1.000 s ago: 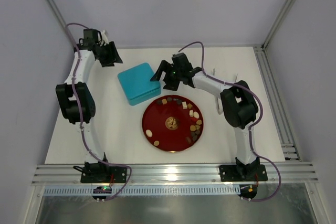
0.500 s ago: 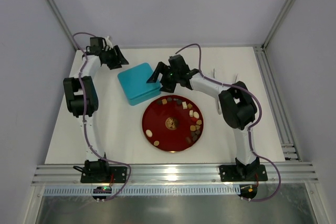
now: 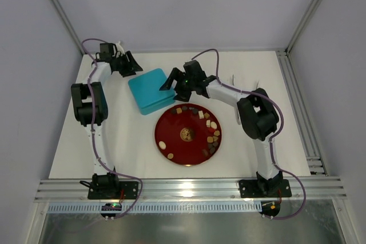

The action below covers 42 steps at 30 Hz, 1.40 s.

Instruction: Pack the chocolate

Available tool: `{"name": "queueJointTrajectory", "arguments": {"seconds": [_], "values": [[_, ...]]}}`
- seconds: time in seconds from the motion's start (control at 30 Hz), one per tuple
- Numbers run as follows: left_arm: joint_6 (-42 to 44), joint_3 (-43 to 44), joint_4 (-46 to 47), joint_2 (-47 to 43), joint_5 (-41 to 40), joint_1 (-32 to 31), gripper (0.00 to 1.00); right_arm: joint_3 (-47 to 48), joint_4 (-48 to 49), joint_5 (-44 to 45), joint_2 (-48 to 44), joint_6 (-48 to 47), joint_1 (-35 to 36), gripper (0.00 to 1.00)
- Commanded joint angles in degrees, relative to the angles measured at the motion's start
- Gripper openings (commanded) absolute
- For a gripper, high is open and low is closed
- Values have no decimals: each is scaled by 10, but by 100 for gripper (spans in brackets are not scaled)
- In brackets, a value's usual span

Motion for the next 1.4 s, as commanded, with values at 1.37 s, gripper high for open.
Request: {"name": "queueJointTrajectory", "arguments": {"seconds": [1.37], "values": [[13, -125, 35, -94, -14, -18, 44, 93, -28, 12, 88, 26, -7, 75]]}}
